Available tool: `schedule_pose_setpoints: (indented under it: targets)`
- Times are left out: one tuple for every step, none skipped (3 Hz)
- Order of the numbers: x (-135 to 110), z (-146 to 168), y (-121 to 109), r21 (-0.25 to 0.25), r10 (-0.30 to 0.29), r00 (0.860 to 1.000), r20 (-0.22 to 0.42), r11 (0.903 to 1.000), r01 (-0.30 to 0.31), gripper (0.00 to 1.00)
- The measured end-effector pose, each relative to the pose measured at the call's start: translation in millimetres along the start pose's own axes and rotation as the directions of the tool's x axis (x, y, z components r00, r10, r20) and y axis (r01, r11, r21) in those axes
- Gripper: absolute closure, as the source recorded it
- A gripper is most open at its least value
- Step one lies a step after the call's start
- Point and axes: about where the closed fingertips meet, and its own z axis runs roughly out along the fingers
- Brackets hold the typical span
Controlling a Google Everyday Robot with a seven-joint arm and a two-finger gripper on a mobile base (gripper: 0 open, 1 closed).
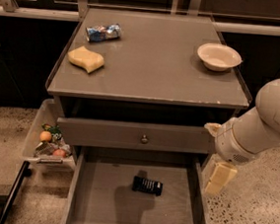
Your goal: Pick rxbar blueberry from middle drawer and place on counter
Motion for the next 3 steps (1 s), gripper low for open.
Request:
schedule_pose_setpoints:
  targets:
    - [0.0, 0.0, 0.0, 0.000, 0.000, 1.000, 0.000, 1.0000, 0.000, 0.00]
    - [3.2, 24.4, 1.0, -0.030, 0.016, 1.000, 0.008, 0.9994, -0.015, 0.00]
    - [11.7, 72.8, 1.9, -0.073, 0.056, 0.998, 0.035, 0.9959, -0.054, 0.00]
